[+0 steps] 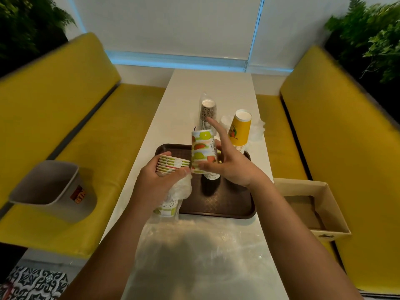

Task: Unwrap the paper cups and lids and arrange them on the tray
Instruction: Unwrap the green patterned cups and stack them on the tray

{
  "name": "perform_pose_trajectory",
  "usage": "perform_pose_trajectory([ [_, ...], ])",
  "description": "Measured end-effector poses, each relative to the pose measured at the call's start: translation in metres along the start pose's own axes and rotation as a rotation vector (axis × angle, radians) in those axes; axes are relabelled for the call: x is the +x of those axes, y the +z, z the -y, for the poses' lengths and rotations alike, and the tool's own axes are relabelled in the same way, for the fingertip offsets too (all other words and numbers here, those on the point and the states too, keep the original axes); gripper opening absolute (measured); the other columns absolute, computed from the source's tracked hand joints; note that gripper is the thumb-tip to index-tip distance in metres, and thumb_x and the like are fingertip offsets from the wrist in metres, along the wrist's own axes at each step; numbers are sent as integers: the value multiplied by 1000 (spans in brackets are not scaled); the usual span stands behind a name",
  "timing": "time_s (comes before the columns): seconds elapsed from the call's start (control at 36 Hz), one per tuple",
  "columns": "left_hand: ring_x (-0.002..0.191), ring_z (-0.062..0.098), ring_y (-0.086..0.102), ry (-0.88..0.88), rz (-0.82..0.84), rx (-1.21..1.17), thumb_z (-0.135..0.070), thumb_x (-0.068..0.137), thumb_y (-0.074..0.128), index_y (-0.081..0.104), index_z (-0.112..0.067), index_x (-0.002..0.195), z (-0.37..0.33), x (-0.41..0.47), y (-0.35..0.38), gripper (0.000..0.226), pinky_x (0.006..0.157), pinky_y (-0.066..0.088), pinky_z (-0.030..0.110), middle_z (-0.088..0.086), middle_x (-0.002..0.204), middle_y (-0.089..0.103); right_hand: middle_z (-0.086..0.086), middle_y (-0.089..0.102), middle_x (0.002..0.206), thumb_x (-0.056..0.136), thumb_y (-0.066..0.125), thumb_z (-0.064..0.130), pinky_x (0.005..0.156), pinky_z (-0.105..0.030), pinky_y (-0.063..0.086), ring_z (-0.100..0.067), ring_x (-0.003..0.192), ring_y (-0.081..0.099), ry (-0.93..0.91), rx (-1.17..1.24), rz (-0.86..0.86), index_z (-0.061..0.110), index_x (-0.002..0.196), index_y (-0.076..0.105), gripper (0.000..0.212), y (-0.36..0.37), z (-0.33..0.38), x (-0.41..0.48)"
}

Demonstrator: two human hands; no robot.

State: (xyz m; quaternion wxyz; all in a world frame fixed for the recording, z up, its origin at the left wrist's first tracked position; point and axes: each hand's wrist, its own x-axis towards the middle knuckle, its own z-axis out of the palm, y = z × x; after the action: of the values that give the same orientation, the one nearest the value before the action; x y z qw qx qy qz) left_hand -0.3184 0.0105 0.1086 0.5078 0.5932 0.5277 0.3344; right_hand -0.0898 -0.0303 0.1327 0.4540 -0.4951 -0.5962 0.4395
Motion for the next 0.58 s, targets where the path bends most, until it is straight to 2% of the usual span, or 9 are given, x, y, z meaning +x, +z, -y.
perform_pose_trajectory([
  [0.08,102,14,73,-14,0,-7,-55,66,89,63,-37,132,1,1,0,72,90,63,43,-11,112,73,-4,51,142,91,78,2,92,-31,61,-14,119,65,-59,-85,-262,35,152,31,84,-3,-8,15],
  [0.17,103,13,72,-13,3,5,-51,74,89,62,-36,135,2,4,-1,68,90,63,41,-12,114,72,1,51,133,89,80,14,96,-38,61,-15,118,63,-98,-244,-562,34,142,31,75,-8,-23,33],
  [0.19,103,13,71,-10,8,9,-50,75,88,62,-36,135,3,4,-1,67,90,63,40,-12,114,71,1,48,134,89,81,17,96,-34,60,-17,120,61,-99,-289,-637,33,141,31,74,-9,-28,37],
  [0.25,103,13,72,-7,20,7,-48,76,87,61,-36,136,4,6,0,66,89,63,38,-12,114,71,3,43,135,90,81,19,92,-18,54,-16,122,58,-75,-341,-710,31,140,30,72,-11,-38,47],
  [0.31,104,13,72,-9,36,5,-50,74,87,61,-36,136,5,8,1,69,89,63,36,-12,114,71,1,43,137,91,81,19,91,-15,49,-16,123,55,-53,-391,-708,30,140,31,71,-11,-50,56],
  [0.36,106,14,71,-14,50,13,-57,69,88,60,-37,137,7,10,2,76,90,63,36,-12,116,71,-3,46,140,90,82,17,97,-28,52,-21,125,54,-19,-441,-661,31,139,32,71,-9,-63,63],
  [0.44,108,14,71,-29,68,-1,-70,57,89,59,-40,137,9,12,3,90,92,63,38,-13,118,71,-8,46,141,90,80,12,98,-38,53,-30,122,56,94,-612,-480,24,136,41,62,-5,-84,67],
  [0.5,107,12,71,-35,74,-12,-68,57,91,59,-40,137,11,13,3,90,93,62,38,-14,117,71,-11,46,139,91,77,11,94,-40,55,-35,120,57,158,-752,-359,21,131,43,54,-3,-92,65],
  [0.58,108,13,71,-54,79,-33,-65,58,92,59,-41,136,11,15,2,88,93,62,38,-14,117,71,-14,41,150,95,74,15,105,-43,49,-37,134,46,181,-826,-416,17,130,51,42,2,-88,59],
])
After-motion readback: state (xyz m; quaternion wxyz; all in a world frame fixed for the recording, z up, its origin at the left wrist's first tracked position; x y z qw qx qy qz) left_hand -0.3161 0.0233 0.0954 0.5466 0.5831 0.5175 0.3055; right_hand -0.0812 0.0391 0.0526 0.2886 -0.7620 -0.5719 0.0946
